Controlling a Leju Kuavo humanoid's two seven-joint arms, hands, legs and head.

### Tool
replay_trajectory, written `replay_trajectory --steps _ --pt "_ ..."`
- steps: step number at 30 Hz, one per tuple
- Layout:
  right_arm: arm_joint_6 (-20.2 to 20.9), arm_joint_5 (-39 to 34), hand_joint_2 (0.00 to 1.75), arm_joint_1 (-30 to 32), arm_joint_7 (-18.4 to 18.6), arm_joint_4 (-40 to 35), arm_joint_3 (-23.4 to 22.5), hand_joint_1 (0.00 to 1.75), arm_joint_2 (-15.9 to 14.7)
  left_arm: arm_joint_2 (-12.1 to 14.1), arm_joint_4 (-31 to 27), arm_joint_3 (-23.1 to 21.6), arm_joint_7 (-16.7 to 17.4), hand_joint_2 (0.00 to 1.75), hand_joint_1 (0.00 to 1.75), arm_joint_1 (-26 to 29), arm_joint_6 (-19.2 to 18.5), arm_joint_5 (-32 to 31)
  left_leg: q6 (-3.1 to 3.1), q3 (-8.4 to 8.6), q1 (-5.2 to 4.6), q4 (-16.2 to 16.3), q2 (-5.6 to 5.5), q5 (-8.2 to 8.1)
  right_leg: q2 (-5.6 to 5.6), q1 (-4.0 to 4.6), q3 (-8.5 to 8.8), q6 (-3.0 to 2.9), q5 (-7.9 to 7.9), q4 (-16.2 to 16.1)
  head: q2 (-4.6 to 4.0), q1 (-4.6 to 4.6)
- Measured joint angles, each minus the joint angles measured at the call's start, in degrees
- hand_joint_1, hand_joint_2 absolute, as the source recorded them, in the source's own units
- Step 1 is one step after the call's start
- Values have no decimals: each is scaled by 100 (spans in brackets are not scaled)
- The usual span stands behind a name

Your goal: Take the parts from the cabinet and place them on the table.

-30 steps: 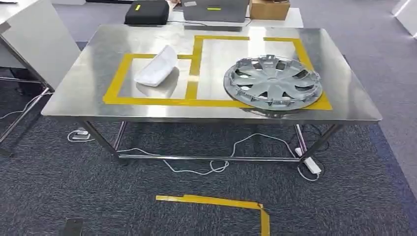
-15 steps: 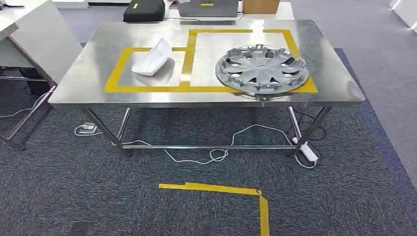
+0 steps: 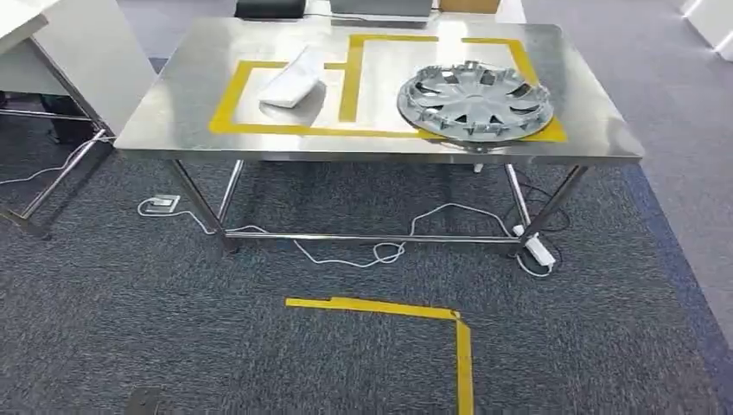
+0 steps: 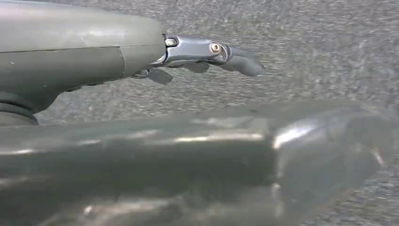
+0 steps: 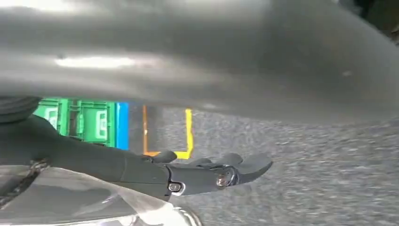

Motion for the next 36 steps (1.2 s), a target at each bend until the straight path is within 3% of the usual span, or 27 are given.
replay_trajectory --steps 1,2,4,5,7,8,9,11,12,13,15,17,18,19,22,23,24,25,27,28,29,30,32,33,34,35,36 --pt "-2 -2 0 0 0 0 2 0 0 0 0 0 0 0 0 0 0 0 -12 -73 -3 4 -1 57 -1 0 302 -20 228 -373 0 2" --pt "-2 -2 0 -7 0 0 2 0 0 -4 0 0 0 0 0 -1 0 0 -33 -120 -5 10 -2 117 -2 1 706 -52 336 -937 0 0" --pt "-4 -2 0 -43 2 0 9 0 0 -17 0 0 0 0 0 -1 -2 0 -82 -181 -39 41 -5 211 -5 29 1423 -95 136 -1989 0 0" --pt "-2 0 0 -57 2 0 9 0 0 -20 0 0 0 0 0 -1 0 -2 -110 -200 -38 35 12 287 -3 33 1418 -109 80 -2105 0 -15" --pt "-4 -2 0 -36 -46 9 11 0 2 -17 0 0 0 0 0 2 0 -4 -167 -214 -19 -24 18 405 -3 52 1322 -148 154 -2070 0 -9" --pt "-4 -2 0 -23 -46 20 11 0 11 -9 0 0 0 0 0 10 0 -7 -203 -258 -26 -10 -2 395 -28 2 1277 -189 235 -2094 0 4" --pt "-7 0 0 -27 -46 24 11 0 13 -4 2 0 2 0 0 20 0 -9 -250 -293 -17 90 -20 138 -51 -2 1218 -246 287 -2076 0 -11" --pt "-48 2 0 -19 -35 24 11 0 11 -7 4 0 4 0 0 23 -2 -26 -307 -456 12 869 -23 -633 -70 -1 1067 -304 374 -2020 0 -53" --pt "-66 2 0 -20 -35 24 11 0 11 -9 9 0 4 0 0 16 -2 -53 -331 -561 23 1373 -22 -912 -80 1 1009 -302 416 -1971 0 -42" --pt "-70 2 0 -22 -35 24 11 0 11 -13 13 0 4 0 0 14 -2 -59 -348 -602 34 1777 -22 -1021 -85 1 891 -300 467 -1900 0 -48" --pt "-68 11 0 -20 -35 26 11 0 11 -13 15 0 4 0 0 15 0 -79 -362 -376 49 1769 -21 -773 -89 -2 685 -286 515 -1773 0 -53" --pt "-66 13 0 -21 -33 35 11 0 13 -9 15 0 5 0 0 13 0 -105 -342 280 59 839 -17 -460 -103 -11 542 -266 531 -1642 0 -55" --pt "-61 15 0 -22 -33 37 11 0 17 -9 15 0 5 0 0 7 2 -114 -316 541 56 368 34 -517 -122 -10 489 -259 531 -1584 0 -48" --pt "-61 17 0 -28 -33 39 11 0 17 -9 17 0 4 0 0 -2 9 -122 -283 611 21 224 45 -540 -133 36 428 -219 550 -1513 0 -59" --pt "-61 17 0 -34 -37 42 11 0 17 -11 17 0 -15 0 0 -7 61 -149 -224 512 10 223 -11 -532 -188 19 354 -103 666 -1516 0 -44" --pt "-61 17 0 -30 -39 42 11 0 15 -22 17 0 -15 0 0 6 68 -155 -128 432 45 157 -18 -457 -193 32 324 -64 672 -1502 0 -46" --pt "-61 17 0 -30 -44 42 11 0 13 -39 20 0 -15 0 0 -3 70 -164 -76 398 55 158 -18 -396 -115 13 282 -37 492 -1434 0 -48" --pt "-59 20 0 -21 -42 44 11 0 13 -22 20 0 -17 0 0 -11 81 -177 -11 315 54 154 -34 -333 -51 15 174 -32 166 -1206 0 -16" --pt "-44 24 0 -19 -42 44 11 0 15 -24 22 0 -17 0 0 -14 77 -201 21 135 31 158 -81 -187 -3 2 -3 -17 -482 -403 0 4" --pt "-26 30 0 -27 -37 57 11 0 15 -24 22 0 -17 0 0 -10 76 -231 19 33 14 165 -106 -110 -1 3 -58 -16 -619 -39 0 11" --pt "-26 33 0 -29 -39 61 11 0 15 -24 22 0 -17 0 0 -10 76 -238 17 -63 3 169 -130 -39 0 3 -28 -23 -561 117 0 7" --pt "-22 33 0 -29 -39 61 11 0 15 -24 22 0 -17 0 0 -11 77 -240 12 -156 -8 171 -151 37 1 4 96 -41 -334 68 0 15" --pt "-13 39 0 -36 -39 61 11 0 13 -24 24 0 -17 0 0 -13 79 -254 -17 -349 -28 171 -244 208 74 10 651 -113 198 -582 0 15" --pt "-11 42 0 -46 -37 61 13 0 13 -26 24 0 -17 0 0 -25 79 -258 -33 -397 -27 173 -282 286 215 22 1024 -169 208 -1100 0 11" --pt "-11 44 0 -63 -35 61 13 0 -11 -42 24 0 -17 0 0 -29 81 -269 -68 -442 -60 181 -321 355 426 48 1451 -236 -42 -1735 0 13" --pt "-9 44 0 -64 -39 61 15 0 -11 -44 24 0 -24 0 0 -31 85 -289 -87 -455 -45 165 -347 440 400 26 1568 -200 -133 -2054 0 -7" --pt "-2 46 0 -64 -39 66 15 0 -9 -44 24 0 -26 0 0 -30 87 -293 -122 -447 -21 109 -397 531 379 59 1499 -207 -81 -1987 0 11"
